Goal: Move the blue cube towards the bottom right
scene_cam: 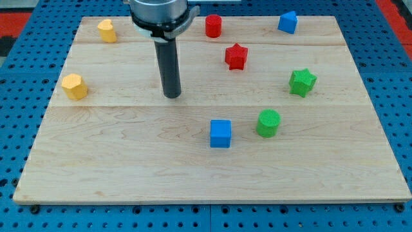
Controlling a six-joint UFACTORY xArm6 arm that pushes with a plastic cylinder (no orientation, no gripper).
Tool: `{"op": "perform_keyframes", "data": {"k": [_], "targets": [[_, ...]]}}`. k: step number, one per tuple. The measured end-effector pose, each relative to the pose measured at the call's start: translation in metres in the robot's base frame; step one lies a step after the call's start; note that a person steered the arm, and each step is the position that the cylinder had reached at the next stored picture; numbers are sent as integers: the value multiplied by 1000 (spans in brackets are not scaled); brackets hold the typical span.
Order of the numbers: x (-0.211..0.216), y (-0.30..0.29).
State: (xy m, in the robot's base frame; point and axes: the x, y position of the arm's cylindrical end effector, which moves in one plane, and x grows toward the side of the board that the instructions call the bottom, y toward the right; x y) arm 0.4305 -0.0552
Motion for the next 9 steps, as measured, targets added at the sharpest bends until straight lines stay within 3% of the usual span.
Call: {"op": "perform_keyframes", "data": {"k": [2,3,5,7,8,9], "targets": [[42,141],[63,138],[38,91],[79,64],[61,-13],[86,4]]}}
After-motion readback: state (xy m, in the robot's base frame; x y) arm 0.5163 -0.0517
